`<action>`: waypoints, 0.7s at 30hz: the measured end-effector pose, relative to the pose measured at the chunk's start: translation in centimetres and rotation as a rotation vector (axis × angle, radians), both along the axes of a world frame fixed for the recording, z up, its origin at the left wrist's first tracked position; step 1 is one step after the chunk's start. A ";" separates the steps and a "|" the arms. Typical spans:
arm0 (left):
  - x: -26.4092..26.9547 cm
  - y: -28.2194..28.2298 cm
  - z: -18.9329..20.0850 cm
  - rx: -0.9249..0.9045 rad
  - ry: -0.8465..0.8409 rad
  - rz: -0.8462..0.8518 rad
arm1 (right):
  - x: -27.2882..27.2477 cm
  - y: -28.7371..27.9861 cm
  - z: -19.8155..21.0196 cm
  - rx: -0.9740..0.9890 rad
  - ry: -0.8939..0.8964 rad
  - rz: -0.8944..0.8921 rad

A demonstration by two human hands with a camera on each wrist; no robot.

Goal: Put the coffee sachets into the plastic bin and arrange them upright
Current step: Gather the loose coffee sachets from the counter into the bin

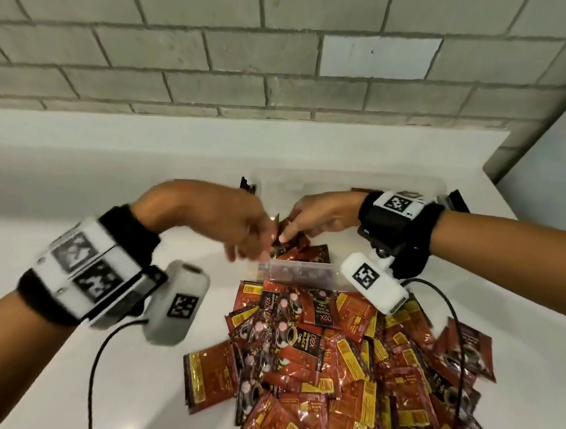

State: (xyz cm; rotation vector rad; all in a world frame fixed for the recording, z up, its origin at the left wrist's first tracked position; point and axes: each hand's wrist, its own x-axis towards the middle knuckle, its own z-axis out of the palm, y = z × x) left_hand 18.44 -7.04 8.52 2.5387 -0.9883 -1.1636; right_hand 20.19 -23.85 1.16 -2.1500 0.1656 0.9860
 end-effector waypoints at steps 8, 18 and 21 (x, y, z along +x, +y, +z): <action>-7.1 2.4 -9.5 0.156 -0.041 0.147 | -4.7 -4.2 4.9 0.047 -0.289 0.082; -8.5 1.9 -13.7 0.083 -0.125 0.471 | -18.1 -13.0 -1.7 -0.533 -0.269 0.108; -7.7 2.2 -13.6 -0.053 -0.006 0.570 | -18.9 -12.8 -4.4 -0.508 -0.261 0.029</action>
